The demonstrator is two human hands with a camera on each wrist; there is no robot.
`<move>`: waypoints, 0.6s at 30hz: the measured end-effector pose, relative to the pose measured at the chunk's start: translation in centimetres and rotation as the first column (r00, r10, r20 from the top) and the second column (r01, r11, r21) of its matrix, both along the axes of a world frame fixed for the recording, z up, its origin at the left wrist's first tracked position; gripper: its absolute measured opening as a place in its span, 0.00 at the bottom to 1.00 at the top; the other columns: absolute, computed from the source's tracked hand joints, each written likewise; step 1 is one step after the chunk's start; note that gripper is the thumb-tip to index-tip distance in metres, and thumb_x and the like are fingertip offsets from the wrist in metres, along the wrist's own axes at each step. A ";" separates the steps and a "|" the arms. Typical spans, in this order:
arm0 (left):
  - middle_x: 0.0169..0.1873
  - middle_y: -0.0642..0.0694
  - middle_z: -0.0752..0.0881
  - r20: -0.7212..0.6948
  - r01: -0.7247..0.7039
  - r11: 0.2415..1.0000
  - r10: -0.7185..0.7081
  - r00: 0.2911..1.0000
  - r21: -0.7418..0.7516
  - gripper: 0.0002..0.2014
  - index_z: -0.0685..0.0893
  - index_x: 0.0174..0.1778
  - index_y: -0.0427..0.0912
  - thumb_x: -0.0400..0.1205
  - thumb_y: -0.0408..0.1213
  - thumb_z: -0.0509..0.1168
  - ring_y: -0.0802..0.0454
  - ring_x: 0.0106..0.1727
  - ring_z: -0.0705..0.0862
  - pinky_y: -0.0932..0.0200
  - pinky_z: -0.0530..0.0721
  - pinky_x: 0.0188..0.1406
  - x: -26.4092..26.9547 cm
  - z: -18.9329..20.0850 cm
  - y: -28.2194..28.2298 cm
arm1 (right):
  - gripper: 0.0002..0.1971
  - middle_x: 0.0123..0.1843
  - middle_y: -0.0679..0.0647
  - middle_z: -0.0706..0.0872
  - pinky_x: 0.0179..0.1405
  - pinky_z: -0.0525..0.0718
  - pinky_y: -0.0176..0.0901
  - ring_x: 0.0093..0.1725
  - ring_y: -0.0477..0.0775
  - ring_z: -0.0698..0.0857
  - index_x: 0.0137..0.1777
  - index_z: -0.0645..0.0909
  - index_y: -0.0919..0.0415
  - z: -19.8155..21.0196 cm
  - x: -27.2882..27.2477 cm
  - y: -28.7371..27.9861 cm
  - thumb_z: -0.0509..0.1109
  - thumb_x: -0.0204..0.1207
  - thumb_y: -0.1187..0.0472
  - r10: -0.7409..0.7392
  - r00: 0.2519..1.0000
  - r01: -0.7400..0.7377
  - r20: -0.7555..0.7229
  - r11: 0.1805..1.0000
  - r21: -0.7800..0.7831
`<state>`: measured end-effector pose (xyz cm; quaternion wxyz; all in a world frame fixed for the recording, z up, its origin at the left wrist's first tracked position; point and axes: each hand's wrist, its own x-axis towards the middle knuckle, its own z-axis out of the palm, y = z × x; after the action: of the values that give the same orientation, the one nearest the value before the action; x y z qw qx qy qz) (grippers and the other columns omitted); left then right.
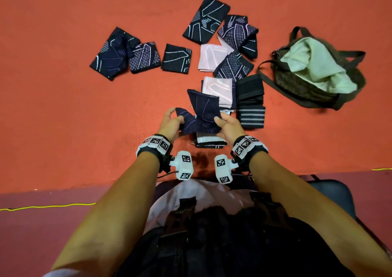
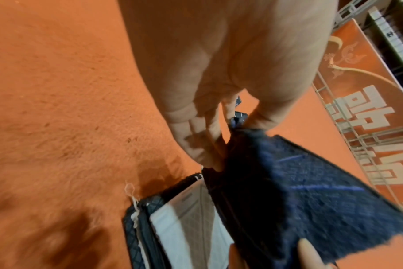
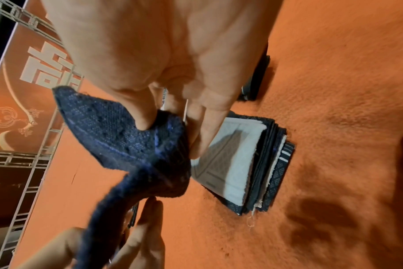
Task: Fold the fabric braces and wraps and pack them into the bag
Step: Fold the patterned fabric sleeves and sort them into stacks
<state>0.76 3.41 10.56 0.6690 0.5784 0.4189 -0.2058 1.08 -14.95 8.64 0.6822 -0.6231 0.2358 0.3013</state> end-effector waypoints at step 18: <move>0.56 0.43 0.88 -0.169 0.459 0.833 -0.427 0.888 0.310 0.10 0.86 0.38 0.58 0.63 0.50 0.75 0.41 0.59 0.87 0.45 0.85 0.65 1.1 -7.1 0.2 | 0.09 0.56 0.61 0.90 0.66 0.82 0.73 0.60 0.64 0.88 0.56 0.86 0.51 -0.9 0.3 -0.5 0.66 0.83 0.61 -0.026 1.000 0.026 0.007 0.996 -0.088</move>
<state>1.87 3.57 3.50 0.4723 0.7564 0.3334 -0.3060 1.37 -15.49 7.69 0.6585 -0.6504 0.2549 0.2799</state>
